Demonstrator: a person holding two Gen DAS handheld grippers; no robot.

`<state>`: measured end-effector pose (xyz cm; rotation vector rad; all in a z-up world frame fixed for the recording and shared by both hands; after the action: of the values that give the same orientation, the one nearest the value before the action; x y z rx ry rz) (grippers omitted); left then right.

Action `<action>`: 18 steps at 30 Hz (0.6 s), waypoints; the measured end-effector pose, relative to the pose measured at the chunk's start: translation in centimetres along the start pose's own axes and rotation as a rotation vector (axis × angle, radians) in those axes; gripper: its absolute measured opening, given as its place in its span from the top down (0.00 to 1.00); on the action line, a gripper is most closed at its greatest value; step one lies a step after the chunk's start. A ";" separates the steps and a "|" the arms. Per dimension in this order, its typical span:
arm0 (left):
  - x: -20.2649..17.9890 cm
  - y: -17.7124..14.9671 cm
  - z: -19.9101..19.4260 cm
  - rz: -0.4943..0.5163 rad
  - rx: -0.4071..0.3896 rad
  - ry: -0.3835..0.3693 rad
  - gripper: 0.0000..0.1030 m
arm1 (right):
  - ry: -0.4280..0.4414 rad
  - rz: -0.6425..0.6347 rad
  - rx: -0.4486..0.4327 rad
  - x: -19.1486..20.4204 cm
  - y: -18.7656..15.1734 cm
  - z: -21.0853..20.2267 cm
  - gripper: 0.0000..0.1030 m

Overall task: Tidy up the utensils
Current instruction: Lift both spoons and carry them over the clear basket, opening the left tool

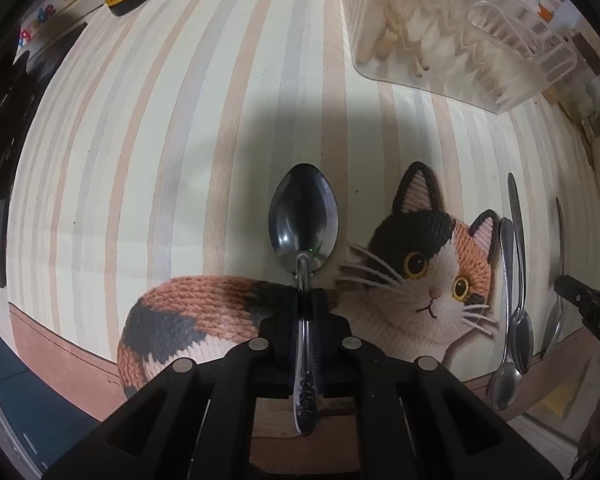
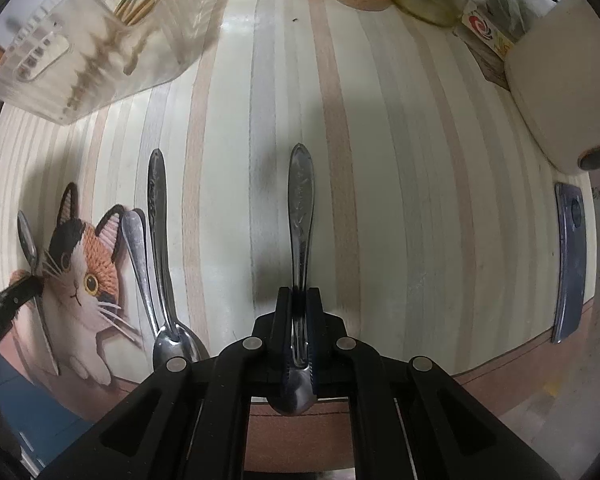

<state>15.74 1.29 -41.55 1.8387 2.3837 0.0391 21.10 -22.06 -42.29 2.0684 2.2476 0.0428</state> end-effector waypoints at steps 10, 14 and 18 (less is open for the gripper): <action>-1.2 1.0 -4.5 0.016 -0.101 -0.004 0.96 | 0.071 0.063 -0.057 -0.4 0.5 -2.0 0.98; -1.5 1.4 -6.4 0.021 -0.138 -0.013 0.96 | 0.100 0.077 -0.077 -0.3 0.9 -3.4 0.98; -1.2 0.9 -8.7 0.024 -0.182 -0.026 0.96 | 0.132 0.081 -0.117 -0.1 1.6 -5.4 0.98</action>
<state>15.92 0.86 -32.74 1.7736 2.2574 0.2260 22.22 -21.79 -36.79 2.1518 2.1728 0.3175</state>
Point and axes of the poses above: each gripper's, at about its wrist camera, not at the fingertips, and z roughly the way its jaws point, x to its left, y to its top, the point moved 9 cm from there along z, roughly the way its jaws point, and after that the axes turned 3 degrees about -y, right-handed, at the moved point
